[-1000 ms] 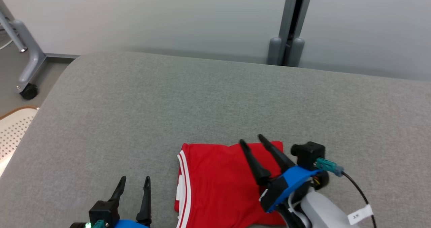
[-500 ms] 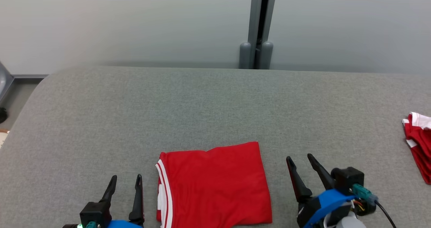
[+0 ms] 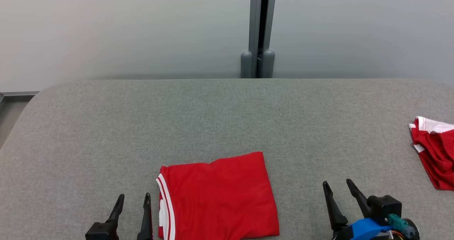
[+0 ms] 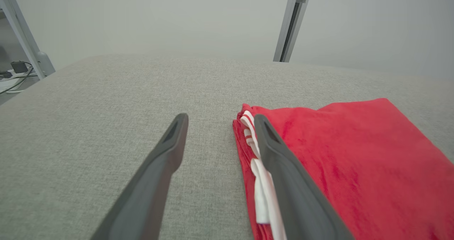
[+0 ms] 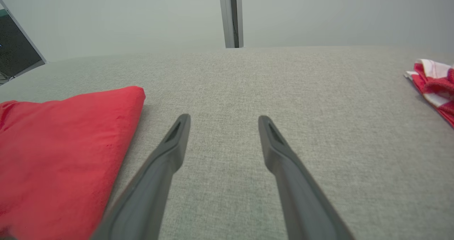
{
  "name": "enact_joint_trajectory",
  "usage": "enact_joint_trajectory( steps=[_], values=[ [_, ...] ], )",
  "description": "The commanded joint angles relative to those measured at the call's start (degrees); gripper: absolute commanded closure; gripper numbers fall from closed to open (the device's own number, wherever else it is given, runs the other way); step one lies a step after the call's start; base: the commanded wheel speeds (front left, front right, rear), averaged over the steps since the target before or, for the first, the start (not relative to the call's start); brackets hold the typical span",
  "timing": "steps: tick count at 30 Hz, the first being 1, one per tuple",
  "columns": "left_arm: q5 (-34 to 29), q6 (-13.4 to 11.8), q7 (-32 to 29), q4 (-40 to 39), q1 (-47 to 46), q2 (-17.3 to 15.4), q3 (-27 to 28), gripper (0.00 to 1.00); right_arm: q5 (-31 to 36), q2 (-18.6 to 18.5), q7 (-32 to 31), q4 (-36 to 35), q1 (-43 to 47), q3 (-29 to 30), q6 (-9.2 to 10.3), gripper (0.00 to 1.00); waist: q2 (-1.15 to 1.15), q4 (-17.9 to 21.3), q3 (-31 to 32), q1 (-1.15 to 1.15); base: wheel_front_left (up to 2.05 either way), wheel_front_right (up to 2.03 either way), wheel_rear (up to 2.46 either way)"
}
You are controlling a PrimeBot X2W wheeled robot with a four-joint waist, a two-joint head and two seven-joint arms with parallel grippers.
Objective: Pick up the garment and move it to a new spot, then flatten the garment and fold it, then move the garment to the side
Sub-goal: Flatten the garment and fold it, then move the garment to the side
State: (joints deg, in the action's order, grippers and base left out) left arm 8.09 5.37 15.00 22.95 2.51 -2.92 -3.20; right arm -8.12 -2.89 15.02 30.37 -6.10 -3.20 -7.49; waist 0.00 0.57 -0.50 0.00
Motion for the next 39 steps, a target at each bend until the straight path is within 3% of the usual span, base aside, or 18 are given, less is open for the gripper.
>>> enact_joint_trajectory(
  steps=[1, 10, 17, 23, 31, 32, 34, 35, 39],
  values=[
    [0.29, -0.20, 0.23, -0.31, 0.67, 0.01, -0.25, 0.00, 0.82, -0.06, 0.16, -0.57, 1.02, 0.22, 0.00, 0.00, 0.00, 0.10, 0.04, 0.00, 0.00, 0.00, 0.00],
    [0.56, 0.03, 0.23, 0.54, 0.11, 0.02, -1.18, 0.00, -0.09, -0.04, 0.16, 0.28, -0.60, -0.63, 0.00, 0.00, 0.00, -0.51, -0.13, 0.00, 0.00, 0.00, 0.00],
    [0.58, 0.54, 0.23, 1.45, -1.63, 0.00, -2.59, 0.00, -1.42, -0.05, 0.16, 2.47, -4.93, -6.30, 0.00, 0.00, 0.00, -3.81, -1.46, 0.00, 0.00, 0.00, 0.00],
    [0.37, 0.73, 0.24, 2.07, -2.39, 0.02, -3.64, 0.00, -2.35, -0.11, 0.17, 10.39, -9.71, -11.97, 0.00, 0.00, 0.00, -8.26, -2.62, 0.00, 0.00, 0.00, 0.00],
    [1.31, 1.03, 0.23, 2.56, -2.60, 0.03, -3.45, 0.00, -1.88, -0.09, -1.75, 23.18, -13.35, -14.12, 0.00, 0.00, 0.00, -11.32, -3.43, 0.00, 0.00, 0.00, 0.00],
    [1.29, 1.09, 0.23, 2.45, -2.60, 0.03, -3.30, 0.00, -2.65, -0.09, -2.43, 25.27, -13.33, -15.37, -0.01, 0.71, 0.00, -11.30, -3.49, 0.00, 0.00, 0.00, 0.00],
    [1.21, 1.11, 0.23, 2.33, -2.55, 0.04, -3.21, 0.00, -3.31, -0.07, -2.34, 26.00, -13.32, -16.01, -0.01, 0.71, 0.00, -11.08, -3.52, 0.00, 0.00, 0.00, 0.00],
    [0.95, 1.17, 0.23, 2.40, -2.58, 0.05, -3.37, 0.00, -3.57, -0.07, -2.16, 26.53, -13.35, -16.67, 0.00, 1.00, 0.00, -10.73, -3.54, 0.00, 0.00, 0.00, 0.00],
    [0.72, 1.30, 0.23, 2.08, -3.07, 0.06, -3.06, 0.00, -4.26, -0.57, -1.04, 27.38, -14.79, -17.40, 0.12, 1.00, 0.00, -7.11, -3.27, 0.00, 0.00, 0.00, 0.00]
  ],
)
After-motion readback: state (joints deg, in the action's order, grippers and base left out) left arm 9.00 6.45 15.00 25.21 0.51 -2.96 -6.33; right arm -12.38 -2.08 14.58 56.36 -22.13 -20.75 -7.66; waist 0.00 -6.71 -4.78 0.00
